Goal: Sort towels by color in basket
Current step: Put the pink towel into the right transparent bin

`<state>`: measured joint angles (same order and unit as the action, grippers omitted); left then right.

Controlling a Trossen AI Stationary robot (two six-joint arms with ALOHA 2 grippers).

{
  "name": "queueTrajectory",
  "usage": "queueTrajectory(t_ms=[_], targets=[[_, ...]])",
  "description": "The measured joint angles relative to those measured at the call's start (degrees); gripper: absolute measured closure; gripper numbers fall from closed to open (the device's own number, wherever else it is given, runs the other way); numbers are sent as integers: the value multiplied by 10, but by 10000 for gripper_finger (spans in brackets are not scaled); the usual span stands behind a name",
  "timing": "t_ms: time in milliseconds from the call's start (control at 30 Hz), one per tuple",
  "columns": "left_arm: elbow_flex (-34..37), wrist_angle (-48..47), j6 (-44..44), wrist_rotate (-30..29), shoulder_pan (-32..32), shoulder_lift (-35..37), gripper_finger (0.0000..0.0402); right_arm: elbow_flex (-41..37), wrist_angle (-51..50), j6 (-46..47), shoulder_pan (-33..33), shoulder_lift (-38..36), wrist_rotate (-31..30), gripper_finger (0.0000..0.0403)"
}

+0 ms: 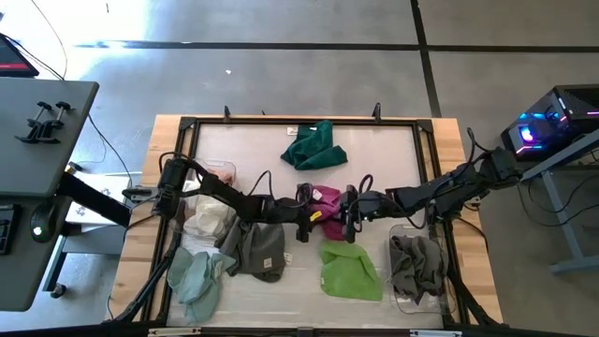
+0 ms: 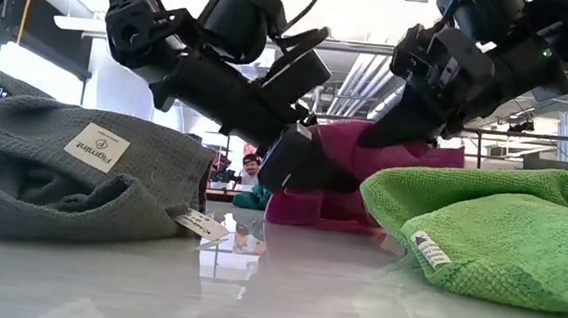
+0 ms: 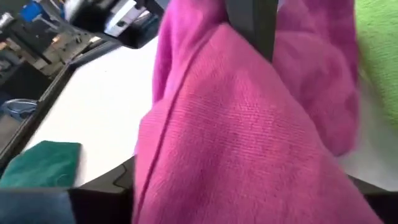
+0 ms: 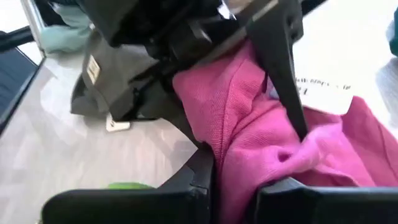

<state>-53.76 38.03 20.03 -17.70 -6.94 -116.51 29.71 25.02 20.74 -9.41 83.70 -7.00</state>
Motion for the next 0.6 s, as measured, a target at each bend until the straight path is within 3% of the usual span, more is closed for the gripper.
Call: queueTrajectory(t_ms=[200,367,500,600], targets=[[0,-33,-9,11,3,0,211,0,8,-22,0,-1,23,309],[0,-53,-66,11,-1,0,289,0,-27,-64,0,-24,30,245],[0,-67,-101,12,-3,0,376,0,-105,-69,-16,-74,-33,230],[0,-70,-137,16,-1,0,390,0,-150,-97,-43,-111,-100,230]])
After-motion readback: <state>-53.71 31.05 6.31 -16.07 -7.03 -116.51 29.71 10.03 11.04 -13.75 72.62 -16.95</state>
